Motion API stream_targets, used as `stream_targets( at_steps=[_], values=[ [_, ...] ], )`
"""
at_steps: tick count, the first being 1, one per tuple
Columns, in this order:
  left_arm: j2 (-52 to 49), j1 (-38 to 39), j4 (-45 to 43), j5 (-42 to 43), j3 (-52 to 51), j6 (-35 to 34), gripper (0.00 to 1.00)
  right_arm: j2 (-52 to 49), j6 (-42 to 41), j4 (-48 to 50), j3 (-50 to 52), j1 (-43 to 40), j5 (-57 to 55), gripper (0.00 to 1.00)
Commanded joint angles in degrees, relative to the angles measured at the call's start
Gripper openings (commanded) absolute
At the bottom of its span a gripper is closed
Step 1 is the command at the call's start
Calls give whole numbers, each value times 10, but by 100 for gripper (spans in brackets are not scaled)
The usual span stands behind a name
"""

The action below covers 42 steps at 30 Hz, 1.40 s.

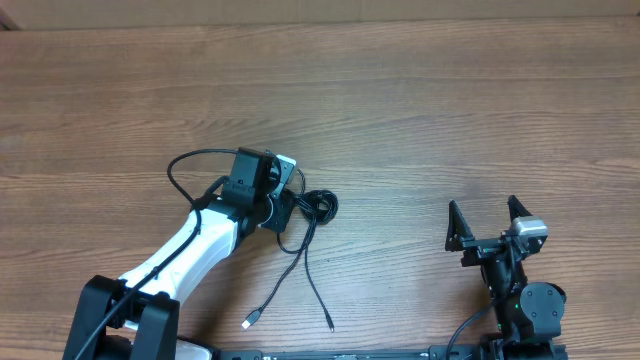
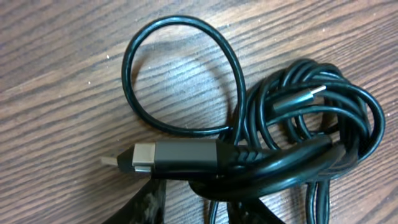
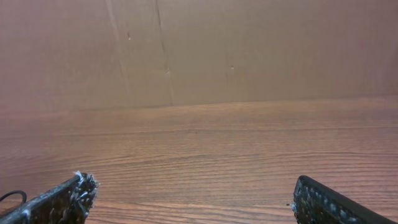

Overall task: Untangle cables
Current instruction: 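Lower the left gripper onto the cable bundle and close on it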

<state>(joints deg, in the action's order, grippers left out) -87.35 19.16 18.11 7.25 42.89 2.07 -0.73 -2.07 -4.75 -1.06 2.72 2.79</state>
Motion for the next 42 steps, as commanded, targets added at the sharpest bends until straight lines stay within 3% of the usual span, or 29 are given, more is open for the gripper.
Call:
stream_targets(
  at_steps=[1, 2, 6, 8, 10, 12, 13, 19, 22, 23, 26, 28, 30, 32, 35, 39, 42],
  values=[
    [-3, 4, -14, 3, 11, 7, 26, 6, 2, 2, 6, -1, 3, 100],
    [-3, 4, -18, 3, 11, 5, 26, 6, 2, 2, 6, -1, 3, 100],
    [-3, 4, -38, 42, 11, 5, 51, 6, 2, 2, 6, -1, 3, 100],
    [-3, 4, -50, 51, 11, 5, 54, 6, 2, 2, 6, -1, 3, 100],
    [-3, 4, -60, 51, 11, 5, 50, 6, 2, 2, 6, -1, 3, 100],
    [-3, 4, -69, 53, 11, 5, 36, 6, 2, 2, 6, -1, 3, 100],
    [-3, 4, -71, 53, 11, 5, 34, 6, 2, 2, 6, -1, 3, 100],
    [-3, 4, -78, 69, 11, 5, 33, 6, 2, 2, 6, -1, 3, 100],
    [-3, 4, -68, 105, 11, -1, 6, 6, 2, 2, 6, -1, 3, 100],
    [-2, 4, -64, 127, 11, -26, 4, 6, 2, 2, 6, -1, 3, 100],
    [16, 4, -27, 166, 18, -128, 9, 6, 2, 2, 6, -1, 3, 100],
    [42, 4, 3, 166, 21, -170, 21, 6, 2, 2, 6, -1, 3, 100],
    [76, 4, 13, 165, 21, -192, 98, 6, 2, 2, 6, -1, 3, 100],
    [115, 8, 14, 155, 23, -205, 100, 6, 2, 2, 6, -1, 3, 100],
    [151, 9, 6, 133, 23, -328, 100, 6, 2, 2, 6, -1, 3, 100],
    [144, 9, -50, 153, 23, -429, 100, 6, 2, 2, 6, -1, 3, 100],
    [137, 11, -71, 151, 23, -435, 91, 6, 2, 2, 6, -1, 3, 100]
  ],
)
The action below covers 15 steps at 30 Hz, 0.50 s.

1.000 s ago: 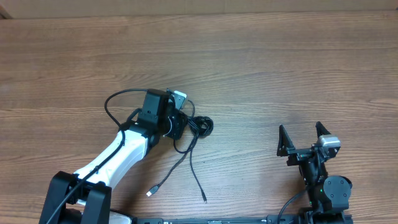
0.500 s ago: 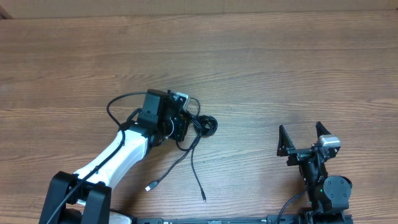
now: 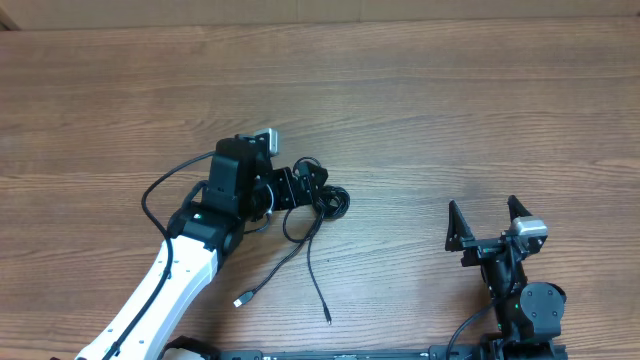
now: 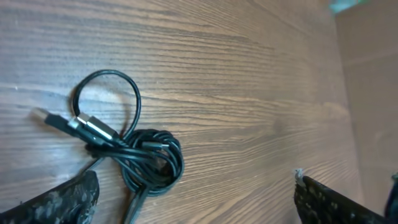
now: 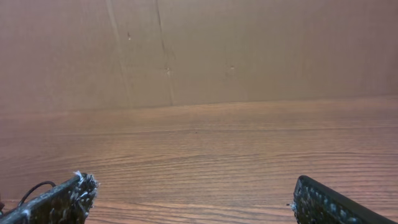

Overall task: Untangle cables
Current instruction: 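Lower the left gripper onto the cable bundle and close on it, then lift the cable bundle with the left gripper toward the center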

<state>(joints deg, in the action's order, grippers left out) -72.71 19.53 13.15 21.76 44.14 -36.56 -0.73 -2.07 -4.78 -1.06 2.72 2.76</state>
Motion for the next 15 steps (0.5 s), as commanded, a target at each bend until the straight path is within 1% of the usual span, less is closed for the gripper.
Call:
stream_targets(
  at_steps=[1, 2, 3, 4, 5, 6, 7, 8, 10, 12, 15],
  values=[
    [-11, 11, -30, -1, 10, -66, 86, 6, 2, 2, 6, -1, 3, 100],
    [-11, 17, -25, -28, 10, -111, 75, 6, 2, 2, 6, -1, 3, 100],
    [-11, 36, -1, -80, 18, -174, 77, 6, 2, 2, 6, -1, 3, 100],
    [-11, 50, 21, -113, 27, -200, 82, 6, 2, 2, 6, -1, 3, 100],
    [-11, 66, 40, -146, 38, -214, 87, 6, 2, 2, 6, -1, 3, 100],
    [-11, 78, 54, -168, 46, -222, 96, 6, 2, 2, 6, -1, 3, 100],
    [-11, 94, 75, -195, 59, -231, 100, 6, 2, 2, 6, -1, 3, 100],
    [-14, 119, 114, -242, 86, -246, 100, 6, 2, 2, 6, -1, 3, 100],
    [-25, 142, 167, -297, 125, -255, 100, 6, 2, 2, 6, -1, 3, 100],
    [-49, 148, 202, -318, 154, -275, 96, 6, 2, 2, 6, -1, 3, 100],
    [-105, 147, 192, -323, 170, -283, 95, 6, 2, 2, 6, -1, 3, 100]
  ],
)
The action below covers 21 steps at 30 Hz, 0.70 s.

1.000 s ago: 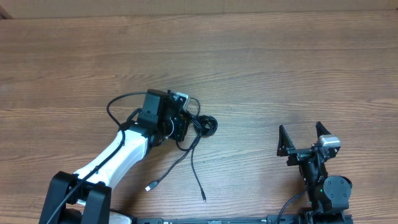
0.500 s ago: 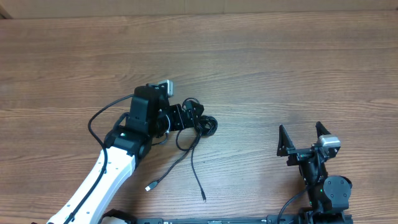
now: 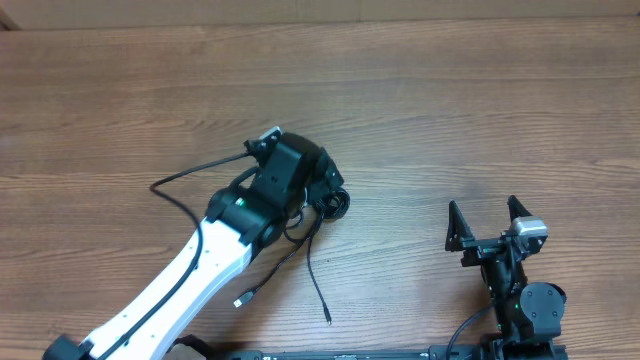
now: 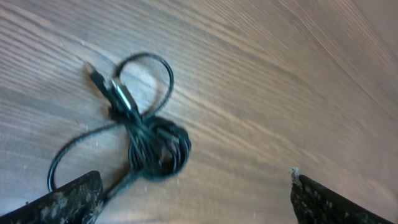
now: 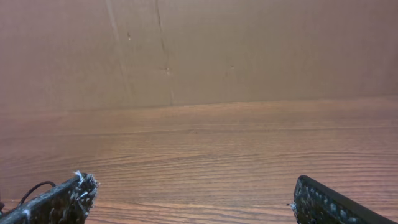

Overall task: Untangle cables
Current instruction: 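Lift the cable bundle with the left gripper toward the center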

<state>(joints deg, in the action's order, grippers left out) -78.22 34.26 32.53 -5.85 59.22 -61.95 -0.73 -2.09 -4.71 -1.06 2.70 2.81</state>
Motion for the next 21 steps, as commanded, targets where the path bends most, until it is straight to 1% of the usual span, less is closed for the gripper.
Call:
stream_targets(
  at_steps=[1, 3, 5, 7, 10, 12, 19, 20, 21],
  values=[
    [-73, 0, -2, -48, 28, -33, 95, 6, 2, 1, 6, -1, 3, 100],
    [-115, 0, -2, -46, 41, -37, 94, 6, 2, 2, 6, -1, 3, 100],
    [-142, 0, -2, -39, 46, -42, 88, 6, 2, 1, 6, -1, 3, 100],
    [-149, 0, -2, -38, 47, -45, 88, 6, 2, 2, 6, -1, 3, 100],
    [-165, -1, -1, -62, 46, -45, 87, 6, 2, 2, 6, -1, 3, 100],
    [-182, -3, -2, -63, 46, -45, 82, 6, 2, 1, 6, -1, 3, 100],
    [-214, -2, -2, -51, 46, -45, 80, 6, 2, 1, 6, -1, 3, 100],
    [-217, -2, -2, -51, 46, -46, 78, 6, 2, 1, 6, -1, 3, 100],
    [-218, -2, 0, -51, 46, -48, 69, 6, 2, 2, 6, -1, 3, 100]
  ],
)
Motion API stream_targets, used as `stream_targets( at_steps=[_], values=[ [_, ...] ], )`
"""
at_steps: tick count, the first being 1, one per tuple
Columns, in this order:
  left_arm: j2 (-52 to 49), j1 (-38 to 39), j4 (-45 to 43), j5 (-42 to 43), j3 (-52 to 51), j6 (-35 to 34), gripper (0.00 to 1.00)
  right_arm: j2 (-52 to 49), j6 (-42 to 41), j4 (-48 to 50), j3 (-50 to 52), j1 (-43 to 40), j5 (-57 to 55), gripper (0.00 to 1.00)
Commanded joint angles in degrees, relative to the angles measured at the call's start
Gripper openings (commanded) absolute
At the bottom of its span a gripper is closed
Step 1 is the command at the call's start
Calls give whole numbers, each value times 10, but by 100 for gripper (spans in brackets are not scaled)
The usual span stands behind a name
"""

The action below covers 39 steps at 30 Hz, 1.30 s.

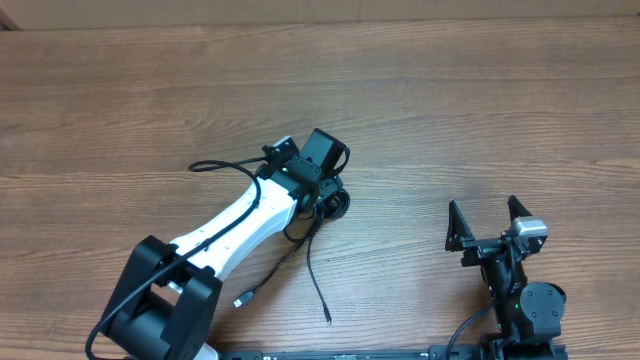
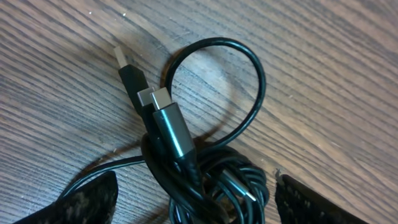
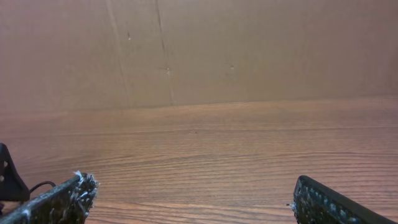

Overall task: Untangle cables
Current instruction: 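Lift the cable bundle with the left gripper toward the center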

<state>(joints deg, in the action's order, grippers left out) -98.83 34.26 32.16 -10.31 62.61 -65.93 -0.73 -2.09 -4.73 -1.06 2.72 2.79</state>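
Observation:
A knot of black cables (image 2: 208, 180) lies on the wooden table, with a wide loop (image 2: 217, 93) and two USB plugs (image 2: 163, 104) sticking out of it. My left gripper (image 2: 199, 202) is open low over the knot, one finger on each side of it. In the overhead view the left gripper (image 1: 325, 168) covers most of the cable knot (image 1: 340, 206), and two loose tails (image 1: 312, 270) run toward the front edge. My right gripper (image 1: 488, 222) stands open at the right front with nothing between its fingers (image 3: 339, 205).
The tails end in small plugs (image 1: 243, 299) near the table's front edge. A brown cardboard wall (image 3: 199, 50) closes off the back of the table. The left arm's own cable (image 1: 215, 165) loops out to the left of the wrist.
My left gripper was high above the knot and is now low, its open fingers on either side of it. The wrist has moved right over the bundle. The right arm is unchanged.
My left gripper was first pressed close against the knot from the left. It then stood back, open, with the knot and tails shifted slightly. After that it was high over the bundle, and now it is low with the knot between its fingers.

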Motion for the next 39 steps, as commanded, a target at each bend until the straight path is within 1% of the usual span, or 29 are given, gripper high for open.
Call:
stream_targets(
  at_steps=[1, 2, 3, 6, 7, 11, 13, 15, 21, 25, 31, 35, 39],
  values=[
    [-12, -2, 4, -6, 12, -9, 62, 6, 2, 2, 6, -1, 3, 100],
    [-12, -2, 4, -6, 12, -10, 50, 6, 2, 2, 6, -1, 3, 100],
    [-12, -2, 7, -6, 12, -10, 41, 6, 2, 2, 6, -1, 3, 100],
    [-12, -2, 10, -6, 12, -9, 32, 6, 2, 2, 6, -1, 3, 100],
    [-12, -2, 10, -6, 12, -9, 25, 6, 2, 2, 6, -1, 3, 100],
    [-12, -2, 17, -6, 12, -10, 18, 6, 2, 2, 6, -1, 3, 100],
    [-12, -2, 36, -7, 12, -10, 9, 6, 2, 2, 6, -1, 3, 100],
    [-12, -2, 50, -6, 12, -10, 4, 6, 2, 2, 6, -1, 3, 100],
    [-7, -2, 77, -3, 14, -10, 4, 6, 2, 2, 6, -1, 3, 100],
    [29, -2, 134, 1, 34, -10, 4, 6, 2, 2, 6, -1, 3, 100],
    [122, -20, 191, -6, 59, -9, 4, 6, 2, 2, 6, -1, 3, 100],
    [193, -34, 207, -2, 59, -10, 4, 6, 2, 2, 6, -1, 3, 100],
    [245, -36, 202, -2, 59, -21, 4, 6, 2, 2, 6, -1, 3, 100]
  ],
)
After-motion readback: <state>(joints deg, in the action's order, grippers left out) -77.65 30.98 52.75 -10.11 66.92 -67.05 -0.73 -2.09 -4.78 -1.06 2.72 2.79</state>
